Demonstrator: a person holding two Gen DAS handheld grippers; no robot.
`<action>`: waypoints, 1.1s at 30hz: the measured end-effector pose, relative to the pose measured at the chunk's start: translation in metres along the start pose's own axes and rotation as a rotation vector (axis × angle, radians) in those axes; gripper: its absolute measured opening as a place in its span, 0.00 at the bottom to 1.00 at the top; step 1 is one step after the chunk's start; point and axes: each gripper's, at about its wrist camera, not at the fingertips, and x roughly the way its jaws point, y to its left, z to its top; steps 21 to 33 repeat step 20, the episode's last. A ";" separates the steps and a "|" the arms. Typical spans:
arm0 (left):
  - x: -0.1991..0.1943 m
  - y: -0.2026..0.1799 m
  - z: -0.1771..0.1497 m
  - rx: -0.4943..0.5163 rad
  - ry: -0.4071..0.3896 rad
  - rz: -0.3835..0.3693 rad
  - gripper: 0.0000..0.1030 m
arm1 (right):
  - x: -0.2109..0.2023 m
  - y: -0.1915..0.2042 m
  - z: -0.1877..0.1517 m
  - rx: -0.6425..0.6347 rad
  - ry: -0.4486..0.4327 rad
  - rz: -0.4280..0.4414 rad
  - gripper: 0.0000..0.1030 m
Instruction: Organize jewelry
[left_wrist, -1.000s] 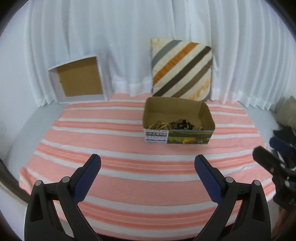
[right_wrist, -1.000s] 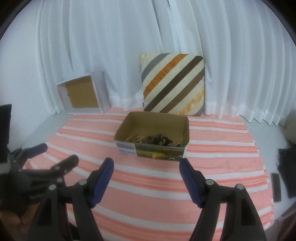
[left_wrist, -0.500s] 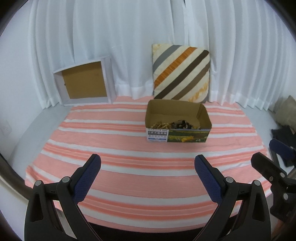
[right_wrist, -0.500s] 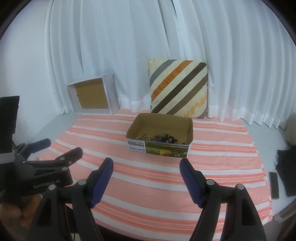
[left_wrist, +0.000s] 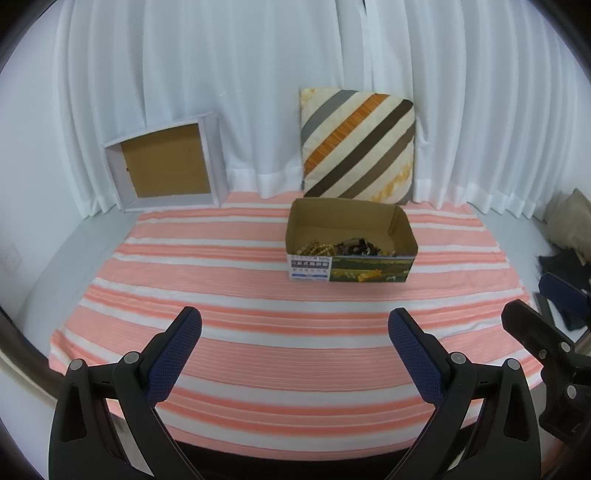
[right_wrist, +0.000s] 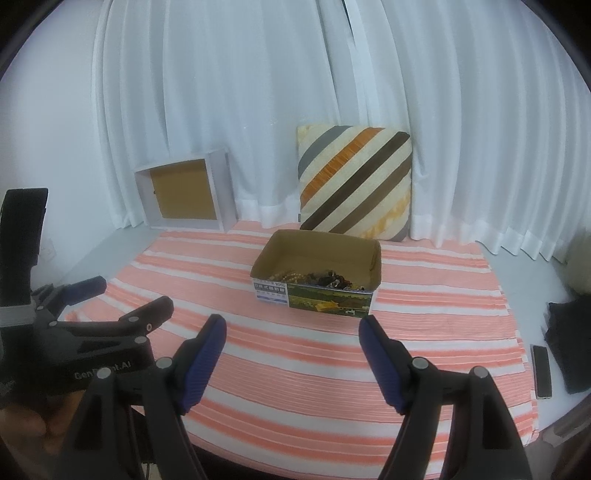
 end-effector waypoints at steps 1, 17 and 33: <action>0.000 0.000 0.000 -0.001 0.000 0.001 0.98 | 0.000 0.000 0.000 0.000 0.000 -0.001 0.74; 0.005 0.003 -0.001 -0.029 0.024 -0.055 0.98 | 0.001 -0.005 0.001 0.008 0.005 -0.003 0.74; 0.004 0.001 -0.001 -0.016 0.014 -0.041 0.98 | 0.002 -0.006 0.003 0.011 0.004 -0.005 0.74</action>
